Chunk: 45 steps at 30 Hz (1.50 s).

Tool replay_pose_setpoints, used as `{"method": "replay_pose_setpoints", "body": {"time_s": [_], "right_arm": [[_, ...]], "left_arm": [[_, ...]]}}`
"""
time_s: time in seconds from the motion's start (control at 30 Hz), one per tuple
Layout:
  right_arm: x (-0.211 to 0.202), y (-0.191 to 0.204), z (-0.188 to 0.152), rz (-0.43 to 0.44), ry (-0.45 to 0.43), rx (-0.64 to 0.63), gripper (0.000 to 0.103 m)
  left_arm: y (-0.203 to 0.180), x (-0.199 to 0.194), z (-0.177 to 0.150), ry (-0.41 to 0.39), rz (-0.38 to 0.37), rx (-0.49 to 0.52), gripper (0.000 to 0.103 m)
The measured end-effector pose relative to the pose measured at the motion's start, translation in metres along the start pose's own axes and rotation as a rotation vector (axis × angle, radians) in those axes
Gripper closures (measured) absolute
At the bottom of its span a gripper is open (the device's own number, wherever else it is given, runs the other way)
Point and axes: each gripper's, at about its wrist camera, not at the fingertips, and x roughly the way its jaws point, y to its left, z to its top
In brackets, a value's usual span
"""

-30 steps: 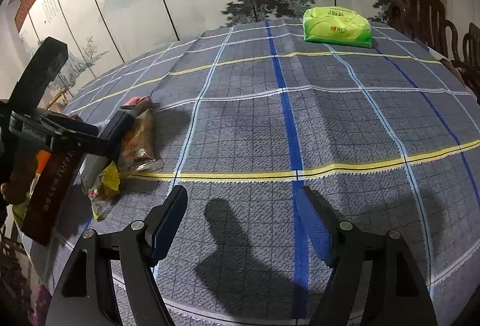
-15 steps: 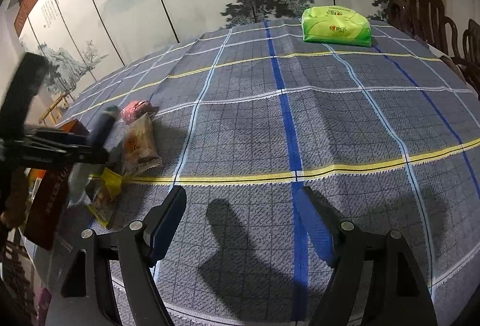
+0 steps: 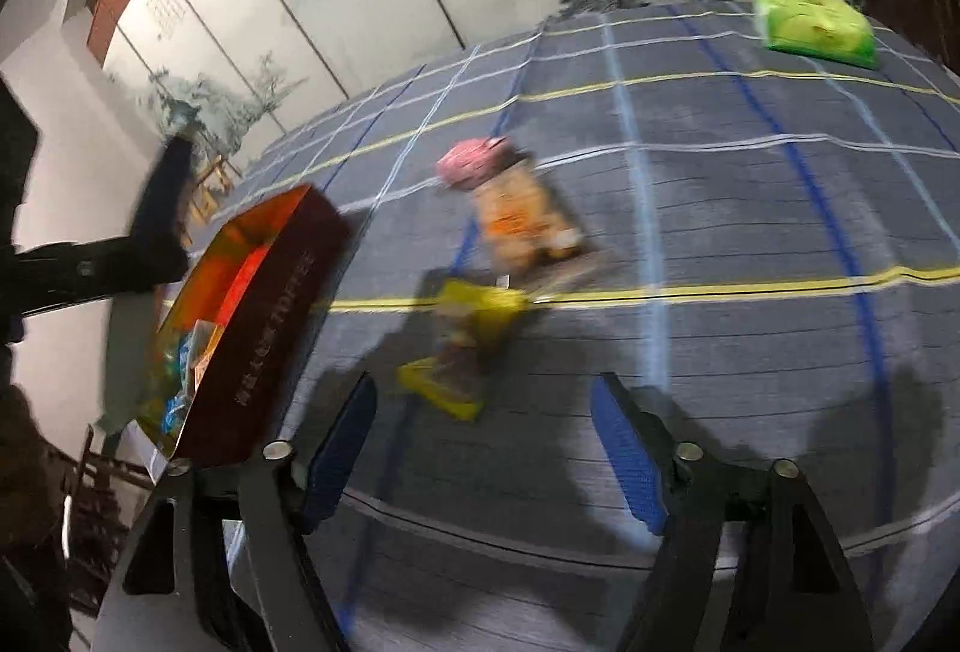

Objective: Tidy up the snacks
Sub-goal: 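Lift the blue-and-white box with the left gripper while the right gripper grasps the yellow candy packet, then lower the blue-and-white box into the gold tin and open the left gripper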

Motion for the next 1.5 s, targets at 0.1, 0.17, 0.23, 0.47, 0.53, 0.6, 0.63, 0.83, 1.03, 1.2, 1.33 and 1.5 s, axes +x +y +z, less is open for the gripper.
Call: {"method": "replay_pose_setpoints", "body": {"time_s": [0.1,0.17,0.23,0.47,0.53,0.6,0.63,0.83,1.03,1.2,1.33,1.5], "right_arm": [[0.015,0.011,0.003,-0.053,0.01,0.002,0.045],[0.023,0.011,0.005,-0.061,0.019,0.015,0.049],[0.029,0.016,0.01,-0.092,0.017,-0.004,0.051],[0.035,0.036,0.006,-0.116,0.049,-0.127,0.079],[0.028,0.042,-0.001,-0.084,0.049,-0.181,0.079],[0.018,0.048,-0.008,-0.088,0.042,-0.214,0.079],[0.012,0.049,-0.011,-0.077,0.038,-0.217,0.079],[-0.011,0.055,-0.019,-0.057,0.02,-0.224,0.079],[-0.021,0.062,-0.021,-0.03,0.014,-0.214,0.079],[-0.028,0.061,-0.018,-0.017,0.006,-0.2,0.079],[-0.032,0.059,-0.015,-0.016,-0.001,-0.193,0.079],[-0.035,0.055,-0.013,-0.009,-0.003,-0.179,0.079]], "left_arm": [[0.011,-0.012,-0.008,-0.017,0.02,-0.013,0.058],[0.018,-0.02,-0.013,-0.029,0.026,-0.021,0.058],[0.025,-0.026,-0.014,-0.041,0.028,-0.034,0.058],[0.056,-0.046,-0.023,-0.076,0.05,-0.088,0.058],[0.066,-0.053,-0.026,-0.083,0.065,-0.1,0.058],[0.078,-0.059,-0.03,-0.09,0.088,-0.114,0.058],[0.082,-0.061,-0.032,-0.092,0.098,-0.119,0.058],[0.104,-0.069,-0.037,-0.1,0.159,-0.135,0.058],[0.111,-0.056,-0.026,-0.088,0.182,-0.111,0.057],[0.115,-0.025,-0.006,-0.055,0.168,-0.109,0.057],[0.114,0.001,0.008,-0.028,0.149,-0.112,0.057],[0.115,0.033,0.018,0.015,0.146,-0.128,0.057]]}}
